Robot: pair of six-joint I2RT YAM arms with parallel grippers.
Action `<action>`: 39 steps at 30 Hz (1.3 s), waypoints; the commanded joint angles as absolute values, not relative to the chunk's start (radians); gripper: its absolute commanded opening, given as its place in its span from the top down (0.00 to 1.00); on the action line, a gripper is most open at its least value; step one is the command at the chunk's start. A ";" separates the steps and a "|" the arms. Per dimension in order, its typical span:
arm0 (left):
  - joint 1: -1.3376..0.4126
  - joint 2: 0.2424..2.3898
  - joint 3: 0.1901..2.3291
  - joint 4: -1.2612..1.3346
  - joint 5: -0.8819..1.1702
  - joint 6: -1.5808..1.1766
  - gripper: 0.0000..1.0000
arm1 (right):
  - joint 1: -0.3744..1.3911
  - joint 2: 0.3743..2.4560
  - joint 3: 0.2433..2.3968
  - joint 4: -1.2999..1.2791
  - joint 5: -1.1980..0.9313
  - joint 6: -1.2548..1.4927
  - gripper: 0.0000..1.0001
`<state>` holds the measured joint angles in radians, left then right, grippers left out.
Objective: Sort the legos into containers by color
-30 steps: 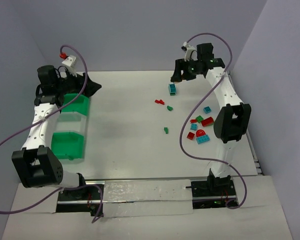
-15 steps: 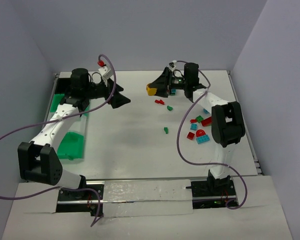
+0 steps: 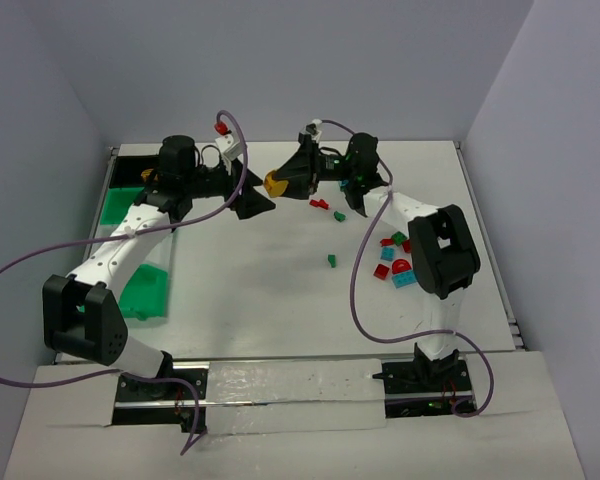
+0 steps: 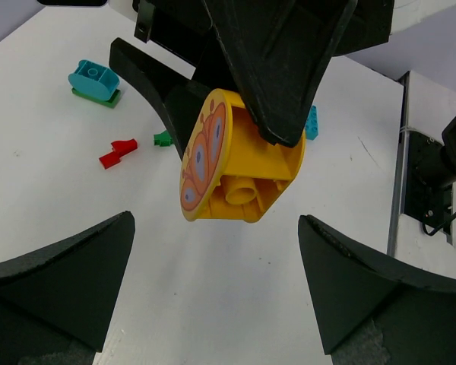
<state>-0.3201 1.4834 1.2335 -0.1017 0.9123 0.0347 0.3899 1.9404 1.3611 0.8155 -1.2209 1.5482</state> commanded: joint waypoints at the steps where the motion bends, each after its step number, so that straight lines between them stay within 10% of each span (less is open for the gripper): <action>1: -0.337 1.479 1.296 -0.082 0.915 0.026 0.01 | 0.398 1.925 1.360 0.911 -1.229 1.593 0.87; 13: -0.368 1.497 1.310 -0.044 0.759 -0.054 0.28 | 0.437 1.930 1.347 0.914 -1.213 1.623 0.87; 19: -0.370 1.494 1.301 -0.042 0.756 -0.071 0.73 | 0.446 1.927 1.347 0.917 -1.215 1.634 0.84; 23: -0.369 1.483 1.295 -0.062 0.761 -0.070 1.00 | 0.443 1.930 1.350 0.916 -1.224 1.638 0.52; 27: -0.320 1.446 1.276 -0.115 0.772 -0.069 1.00 | 0.426 1.923 1.342 0.902 -1.224 1.631 0.01; 35: -0.004 1.456 1.310 -0.332 0.599 -0.025 1.00 | 0.282 1.893 1.369 0.708 -1.215 1.449 0.00; 39: 0.125 1.618 1.492 -0.458 0.434 0.041 1.00 | 0.227 1.858 1.538 0.024 -1.092 0.881 0.00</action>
<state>0.0379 1.5086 1.3333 -0.3108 0.6249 -0.0230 0.2815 1.9427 1.3824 0.5910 -1.1970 1.3858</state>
